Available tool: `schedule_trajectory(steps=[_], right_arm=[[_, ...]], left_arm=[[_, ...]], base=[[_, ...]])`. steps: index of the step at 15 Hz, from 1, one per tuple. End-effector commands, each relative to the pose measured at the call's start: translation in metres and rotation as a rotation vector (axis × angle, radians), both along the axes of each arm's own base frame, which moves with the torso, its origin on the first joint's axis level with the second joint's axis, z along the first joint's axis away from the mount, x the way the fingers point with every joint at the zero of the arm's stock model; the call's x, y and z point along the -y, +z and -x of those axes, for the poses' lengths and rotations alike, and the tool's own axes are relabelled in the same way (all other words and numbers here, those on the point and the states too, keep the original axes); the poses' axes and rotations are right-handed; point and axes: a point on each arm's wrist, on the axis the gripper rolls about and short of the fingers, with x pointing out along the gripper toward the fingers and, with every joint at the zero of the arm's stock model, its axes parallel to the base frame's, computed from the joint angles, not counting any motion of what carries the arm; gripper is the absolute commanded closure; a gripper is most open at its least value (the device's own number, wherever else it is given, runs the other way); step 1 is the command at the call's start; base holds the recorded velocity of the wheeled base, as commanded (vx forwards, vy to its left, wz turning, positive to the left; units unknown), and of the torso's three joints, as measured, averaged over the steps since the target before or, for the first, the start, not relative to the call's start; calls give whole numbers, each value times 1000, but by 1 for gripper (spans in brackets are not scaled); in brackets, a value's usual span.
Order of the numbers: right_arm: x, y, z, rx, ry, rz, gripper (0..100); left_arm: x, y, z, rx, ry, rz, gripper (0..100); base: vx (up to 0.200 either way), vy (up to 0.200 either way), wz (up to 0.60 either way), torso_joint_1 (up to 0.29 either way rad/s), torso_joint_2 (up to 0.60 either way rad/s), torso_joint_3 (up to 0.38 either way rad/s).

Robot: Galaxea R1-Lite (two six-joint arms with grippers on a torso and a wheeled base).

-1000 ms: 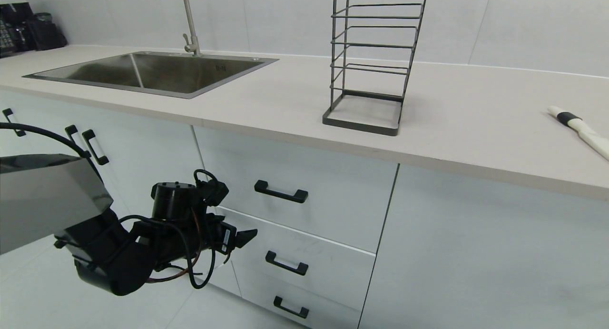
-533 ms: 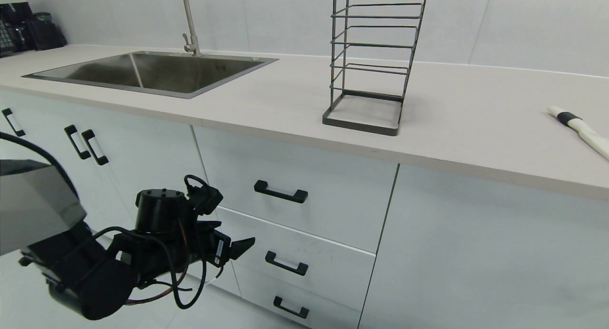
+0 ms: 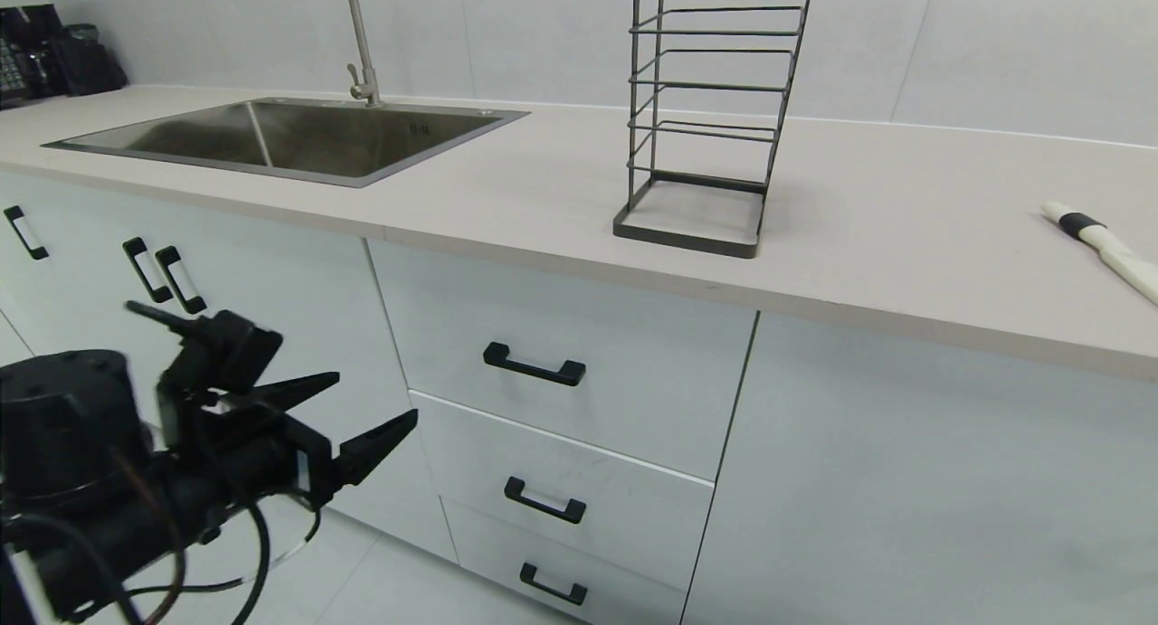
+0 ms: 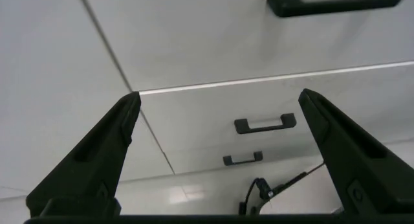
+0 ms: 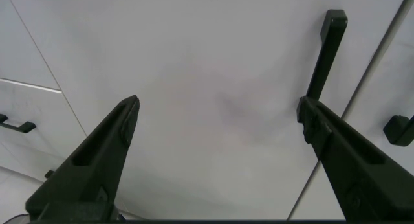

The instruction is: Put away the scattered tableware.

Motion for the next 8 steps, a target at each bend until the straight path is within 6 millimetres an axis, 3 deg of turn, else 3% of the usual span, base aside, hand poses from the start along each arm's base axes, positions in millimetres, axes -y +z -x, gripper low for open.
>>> schedule_trajectory(steps=[1,2,3,8], right_arm=[[0,0,0,-2,0,1,0],[0,0,0,-2,0,1,0],[0,0,0,-2,-1,1,0],[0,0,0,-2,-1,-1,0]], left_arm=[[-33,16,76,209,105,47,0],[-33,16,76,209,105,47,0],[-44,16,106,304,171,49,0],[-51,-8,174,383,236,61,0]], base=[[0,0,0,0,0,0],[0,0,0,0,0,0],[0,0,0,0,0,0],[0,0,0,0,0,0]])
